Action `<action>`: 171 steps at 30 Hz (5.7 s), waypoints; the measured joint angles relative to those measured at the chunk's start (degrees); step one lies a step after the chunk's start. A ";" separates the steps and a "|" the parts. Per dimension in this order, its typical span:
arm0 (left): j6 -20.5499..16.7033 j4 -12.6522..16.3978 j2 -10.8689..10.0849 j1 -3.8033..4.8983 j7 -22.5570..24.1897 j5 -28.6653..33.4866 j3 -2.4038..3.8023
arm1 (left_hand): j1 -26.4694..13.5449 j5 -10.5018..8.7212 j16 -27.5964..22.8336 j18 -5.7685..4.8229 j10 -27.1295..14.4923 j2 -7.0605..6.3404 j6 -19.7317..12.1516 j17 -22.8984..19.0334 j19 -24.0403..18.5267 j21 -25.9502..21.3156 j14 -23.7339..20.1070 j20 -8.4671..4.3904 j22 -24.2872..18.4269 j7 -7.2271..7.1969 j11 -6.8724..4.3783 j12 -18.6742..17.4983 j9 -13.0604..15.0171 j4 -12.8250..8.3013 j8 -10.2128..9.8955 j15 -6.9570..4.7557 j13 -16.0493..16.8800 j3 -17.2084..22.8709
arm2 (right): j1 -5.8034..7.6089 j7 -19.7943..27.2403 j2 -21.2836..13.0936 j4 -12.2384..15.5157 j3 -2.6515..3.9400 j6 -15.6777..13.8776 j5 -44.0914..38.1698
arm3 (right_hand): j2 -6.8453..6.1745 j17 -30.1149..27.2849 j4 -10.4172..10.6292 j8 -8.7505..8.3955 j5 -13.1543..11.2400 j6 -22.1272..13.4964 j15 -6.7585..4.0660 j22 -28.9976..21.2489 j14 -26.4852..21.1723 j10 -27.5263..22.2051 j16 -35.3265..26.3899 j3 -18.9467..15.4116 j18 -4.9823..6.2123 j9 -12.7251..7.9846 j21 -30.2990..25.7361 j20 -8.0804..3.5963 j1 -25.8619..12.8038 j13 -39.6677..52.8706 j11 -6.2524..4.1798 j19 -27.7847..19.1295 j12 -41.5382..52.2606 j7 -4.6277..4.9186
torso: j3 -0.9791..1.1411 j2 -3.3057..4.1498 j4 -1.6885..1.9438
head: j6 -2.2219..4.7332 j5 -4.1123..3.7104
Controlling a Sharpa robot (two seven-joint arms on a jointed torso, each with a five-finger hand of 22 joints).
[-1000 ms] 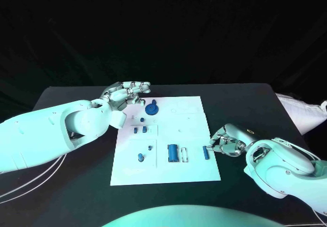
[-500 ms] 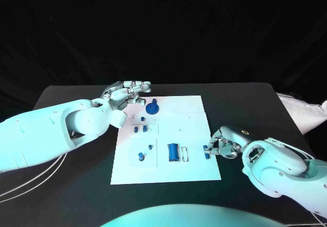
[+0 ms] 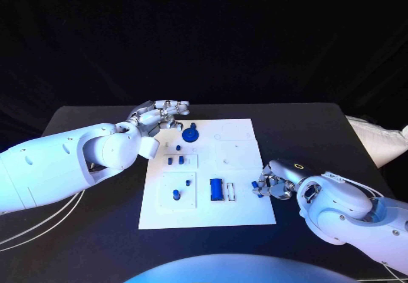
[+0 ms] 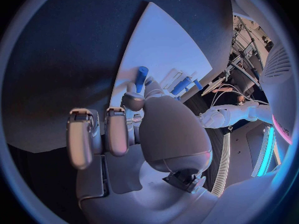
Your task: Assemble the parts on the task board
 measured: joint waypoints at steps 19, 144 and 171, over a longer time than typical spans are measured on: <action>0.03 -0.04 0.20 -0.06 0.00 -0.02 0.00 | 0.01 0.00 0.00 0.00 0.00 0.01 -0.11 0.00 0.00 0.00 0.00 0.00 0.00 -0.11 0.00 0.00 0.00 0.00 0.14 0.00 -0.01 0.00 | -0.12 0.57 2.81 -1.61 0.40 2.29 -6.22 | 0.01 -0.01 -3.63 0.28 -1.16 0.35 0.04 -0.01 0.02 0.44 0.99 4.78 0.00 2.00 0.00 -0.21 5.99 1.63 0.19 0.21 3.83 -0.15 | -0.01 -0.01 -0.09 | 0.16 0.27; 0.74 0.02 0.08 -0.16 -0.96 -0.27 0.00 | -0.07 0.00 0.00 -0.01 -0.42 0.54 -0.19 -0.22 0.00 0.00 -0.19 0.00 0.01 -0.19 -0.02 0.60 0.00 0.00 0.48 0.19 0.13 0.00 | -0.07 -1.19 5.95 0.55 -0.51 -1.93 13.24 | 1.31 -0.04 -1.40 -0.26 -2.34 1.48 -0.93 -0.03 0.11 3.34 1.44 -0.81 0.00 11.42 0.46 -0.41 -7.82 11.38 -0.89 0.40 10.91 -1.29 | 0.02 0.01 -0.10 | -0.90 0.98; 0.76 -0.46 0.13 -0.24 -1.16 -0.29 -0.06 | -0.07 0.00 0.00 -0.01 -0.41 0.54 -0.19 -0.21 0.00 0.00 -0.19 0.00 0.01 -0.19 -0.01 0.60 0.00 0.00 0.46 0.19 0.11 0.00 | 1.76 1.23 3.18 0.95 -0.20 -6.95 18.80 | 1.06 -0.01 1.53 -1.86 -1.06 0.37 -0.91 -0.04 0.09 2.26 -0.02 -5.48 0.00 11.74 -0.03 -0.41 -9.26 8.76 -0.30 0.40 5.46 -0.61 | 0.00 -0.24 -0.17 | -0.42 1.64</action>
